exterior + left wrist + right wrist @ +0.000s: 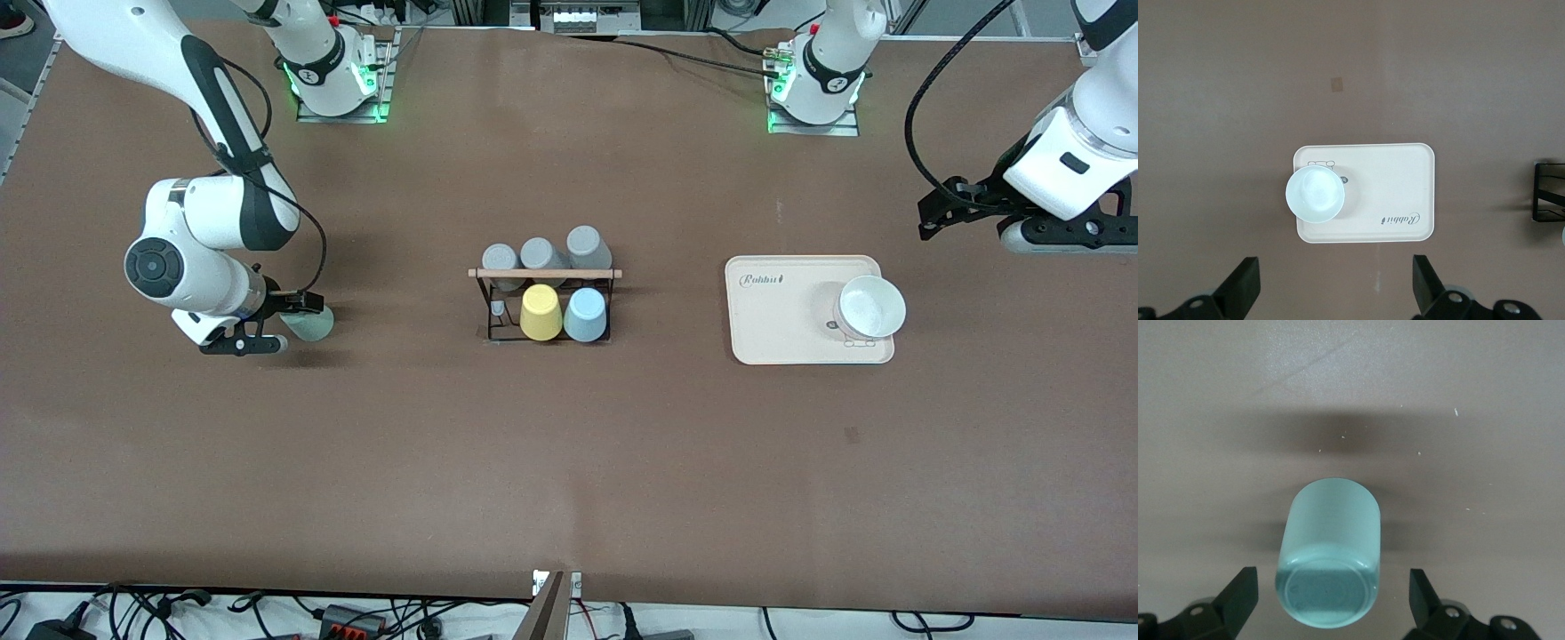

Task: Hang scattered cups on rack with three cups
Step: 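Grasp the pale green cup with the right gripper and lift it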

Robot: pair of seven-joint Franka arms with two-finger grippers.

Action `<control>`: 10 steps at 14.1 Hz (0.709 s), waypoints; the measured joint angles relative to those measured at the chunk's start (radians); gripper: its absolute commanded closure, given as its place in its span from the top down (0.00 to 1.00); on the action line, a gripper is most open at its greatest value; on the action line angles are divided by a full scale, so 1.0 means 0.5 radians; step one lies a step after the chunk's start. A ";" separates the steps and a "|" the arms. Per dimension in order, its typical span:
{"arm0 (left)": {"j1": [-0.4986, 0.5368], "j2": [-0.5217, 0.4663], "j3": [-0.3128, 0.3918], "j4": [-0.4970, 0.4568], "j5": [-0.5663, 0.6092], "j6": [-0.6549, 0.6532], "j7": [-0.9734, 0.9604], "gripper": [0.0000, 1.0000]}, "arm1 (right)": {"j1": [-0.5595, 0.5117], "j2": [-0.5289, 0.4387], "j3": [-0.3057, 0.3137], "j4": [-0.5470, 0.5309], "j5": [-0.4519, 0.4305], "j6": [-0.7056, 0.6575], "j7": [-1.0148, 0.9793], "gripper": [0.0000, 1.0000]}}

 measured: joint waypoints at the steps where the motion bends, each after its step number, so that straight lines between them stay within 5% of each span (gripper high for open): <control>1: 0.000 0.000 0.000 0.000 0.000 0.000 0.000 1.00 | 0.001 0.005 0.000 0.000 0.021 0.013 0.018 1.00; 6: -0.003 -0.001 -0.005 0.008 0.000 0.003 0.000 1.00 | 0.002 0.044 0.000 0.000 0.048 0.048 0.038 1.00; 10: -0.005 -0.001 -0.011 0.016 0.000 0.003 0.000 1.00 | 0.003 0.053 0.000 -0.001 0.048 0.049 0.041 0.42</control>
